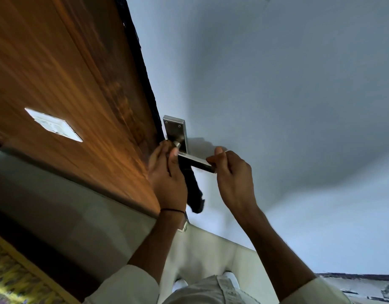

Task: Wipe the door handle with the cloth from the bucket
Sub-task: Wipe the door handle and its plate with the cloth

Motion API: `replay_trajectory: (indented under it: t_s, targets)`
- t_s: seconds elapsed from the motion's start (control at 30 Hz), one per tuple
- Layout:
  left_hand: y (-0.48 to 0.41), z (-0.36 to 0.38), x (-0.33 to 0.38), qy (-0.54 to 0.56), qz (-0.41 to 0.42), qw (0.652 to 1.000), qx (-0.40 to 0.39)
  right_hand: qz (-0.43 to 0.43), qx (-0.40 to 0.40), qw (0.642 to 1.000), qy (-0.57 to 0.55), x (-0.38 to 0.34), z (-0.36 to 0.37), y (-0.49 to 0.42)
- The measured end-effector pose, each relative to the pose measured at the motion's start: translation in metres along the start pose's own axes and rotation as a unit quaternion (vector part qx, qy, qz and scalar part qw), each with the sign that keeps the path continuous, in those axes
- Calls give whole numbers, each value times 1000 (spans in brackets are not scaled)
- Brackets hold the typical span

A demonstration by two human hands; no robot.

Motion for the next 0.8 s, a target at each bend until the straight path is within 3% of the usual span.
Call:
replay_trajectory:
  t_s: [0.1,0.17,0.3,0.37,0.43,0.53,0.6,0.7,0.77,0.8]
  targets:
    - [1,7,13,-24,108,993,-41,0,6,1000,14,-1,2,-2]
    - [-8,10,12,-42,107,992,-40,-1,10,1000,18,-2,3,-3]
    - [-29,1,3,31,-67,997,32,13,10,1000,3,-2,3,-2]
    - [-29,0,5,42,-89,995,25,17,11,1000,-4,-1,3,-2]
    - [-16,-1,17,-11,15,1000,6,14,16,1000,-3,-2,3,-2]
    - [-6,5,17,-65,185,979,-57,-2,15,1000,22,-4,3,-4]
    - [-11,7,10,-80,210,972,-67,-6,9,1000,30,-5,5,-4]
    - [-17,2,16,-27,88,995,-26,0,12,1000,16,-4,3,-5]
    - [-28,3,1,56,-87,995,-6,3,14,1000,-3,-3,1,-4]
    - [-34,4,-9,114,-178,977,-12,6,13,1000,-10,-2,1,-3]
Point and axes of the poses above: each hand's wrist, its own y-axis away from the middle knuckle, its own z-axis out of the palm, x = y × z, the point moved 5 cm from there along -y, towards the middle knuckle, and after that the axes turned 14 degrees about -z, right-handed, at the moved point
